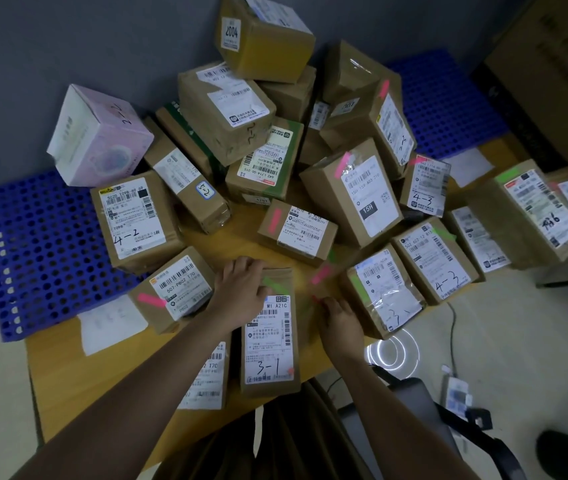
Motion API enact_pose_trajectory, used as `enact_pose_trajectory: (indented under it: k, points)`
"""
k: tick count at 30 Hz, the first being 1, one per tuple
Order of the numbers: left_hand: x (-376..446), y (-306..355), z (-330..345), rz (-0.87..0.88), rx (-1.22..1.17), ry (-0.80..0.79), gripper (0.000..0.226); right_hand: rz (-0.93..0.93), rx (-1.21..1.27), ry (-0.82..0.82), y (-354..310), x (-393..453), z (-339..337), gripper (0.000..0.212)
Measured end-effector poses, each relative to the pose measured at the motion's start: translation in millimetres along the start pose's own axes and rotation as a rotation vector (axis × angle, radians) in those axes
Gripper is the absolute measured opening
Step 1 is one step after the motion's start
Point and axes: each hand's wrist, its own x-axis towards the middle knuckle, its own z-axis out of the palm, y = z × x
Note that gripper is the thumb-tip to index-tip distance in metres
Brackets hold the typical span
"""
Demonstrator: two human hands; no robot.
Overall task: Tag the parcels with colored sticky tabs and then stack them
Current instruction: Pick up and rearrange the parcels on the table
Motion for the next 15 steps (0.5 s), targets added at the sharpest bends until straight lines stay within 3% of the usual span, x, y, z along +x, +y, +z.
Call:
enact_pose_trajectory:
  k: [6,15]
  points:
    - [3,9,-4,0.001,0.039,0.001,0.043,-0.174,0.159,0.352,-24,-3,-28,0.022]
    - [5,36,-33,0.063,-0.117,0.107,0.043,-0.136,0.328,0.356,-64,14,-70,0.012]
